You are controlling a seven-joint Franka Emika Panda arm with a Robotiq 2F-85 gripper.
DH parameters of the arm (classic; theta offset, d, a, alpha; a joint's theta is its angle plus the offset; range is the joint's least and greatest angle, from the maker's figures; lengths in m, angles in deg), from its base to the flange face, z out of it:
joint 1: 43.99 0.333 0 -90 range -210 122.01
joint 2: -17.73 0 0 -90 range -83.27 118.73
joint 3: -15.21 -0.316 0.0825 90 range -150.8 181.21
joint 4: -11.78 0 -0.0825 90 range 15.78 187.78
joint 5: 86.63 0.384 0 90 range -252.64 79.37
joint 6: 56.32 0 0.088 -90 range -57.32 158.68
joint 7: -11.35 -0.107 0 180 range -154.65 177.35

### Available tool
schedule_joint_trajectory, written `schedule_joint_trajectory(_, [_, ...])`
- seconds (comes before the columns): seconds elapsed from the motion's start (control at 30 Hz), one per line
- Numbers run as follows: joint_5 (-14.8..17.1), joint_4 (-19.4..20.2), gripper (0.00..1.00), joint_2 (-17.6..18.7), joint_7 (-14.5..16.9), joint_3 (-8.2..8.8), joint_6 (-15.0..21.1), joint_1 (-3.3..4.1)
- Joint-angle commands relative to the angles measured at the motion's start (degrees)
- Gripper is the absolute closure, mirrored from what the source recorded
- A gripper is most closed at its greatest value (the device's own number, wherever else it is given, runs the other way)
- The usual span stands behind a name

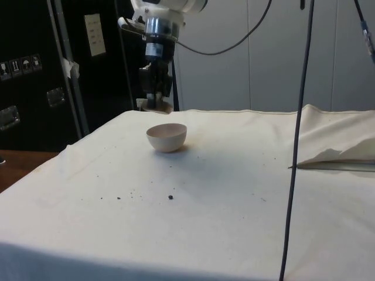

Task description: Pour the coffee beans from the cup into the bowl.

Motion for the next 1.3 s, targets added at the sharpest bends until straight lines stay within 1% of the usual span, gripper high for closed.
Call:
schedule_joint_trajectory(0.0, [1.0, -0.4, 0.95, 0.2, 0.7, -0.17, -0.7, -0.46])
schedule_joint_trajectory(0.07, [2.7, -0.6, 0.95, 0.3, 2.1, 0.23, -1.2, -0.46])
schedule_joint_trajectory(0.1, [2.3, -0.3, 0.95, 0.3, 1.9, 0.57, -0.7, 0.00])
schedule_joint_trajectory(0.13, [3.3, -0.6, 0.95, 0.4, 2.5, 0.34, -1.4, -0.46])
schedule_joint_trajectory(0.2, [4.4, -0.7, 0.95, 0.5, 3.4, 0.52, -1.8, -0.57])
schedule_joint_trajectory(0.37, [7.3, -0.9, 0.95, 0.7, 5.7, 1.20, -2.8, -0.63])
schedule_joint_trajectory(0.4, [8.5, -0.9, 0.95, 0.7, 6.6, 1.43, -3.2, -0.63])
schedule_joint_trajectory(0.43, [7.6, -0.6, 0.95, 0.6, 6.1, 1.72, -2.6, -0.17])
schedule_joint_trajectory(0.47, [9.0, -0.9, 0.95, 0.8, 7.0, 1.55, -3.3, -0.63])
schedule_joint_trajectory(0.67, [12.9, -0.6, 0.95, 0.7, 10.0, 2.46, -4.6, -0.63])
schedule_joint_trajectory(0.7, [12.3, -0.6, 0.95, 0.8, 9.6, 2.75, -4.2, -0.23])
schedule_joint_trajectory(0.73, [13.5, -0.6, 0.95, 0.7, 10.4, 2.64, -4.9, -0.63])
schedule_joint_trajectory(0.9, [16.2, -0.2, 0.95, 0.7, 12.8, 3.38, -6.1, -0.63])
schedule_joint_trajectory(0.93, [17.4, -0.1, 0.95, 0.9, 13.8, 3.67, -6.5, -0.63])
schedule_joint_trajectory(1.0, [18.6, 0.0, 0.95, 1.0, 14.7, 4.01, -7.1, -0.63])
schedule_joint_trajectory(1.03, [18.1, -0.1, 0.95, 1.1, 14.4, 4.35, -6.9, -0.23])
schedule_joint_trajectory(1.07, [19.1, 0.1, 0.95, 1.1, 15.1, 4.24, -7.4, -0.63])
schedule_joint_trajectory(1.27, [22.6, -0.2, 0.95, 2.1, 17.4, 5.44, -9.4, -0.69])
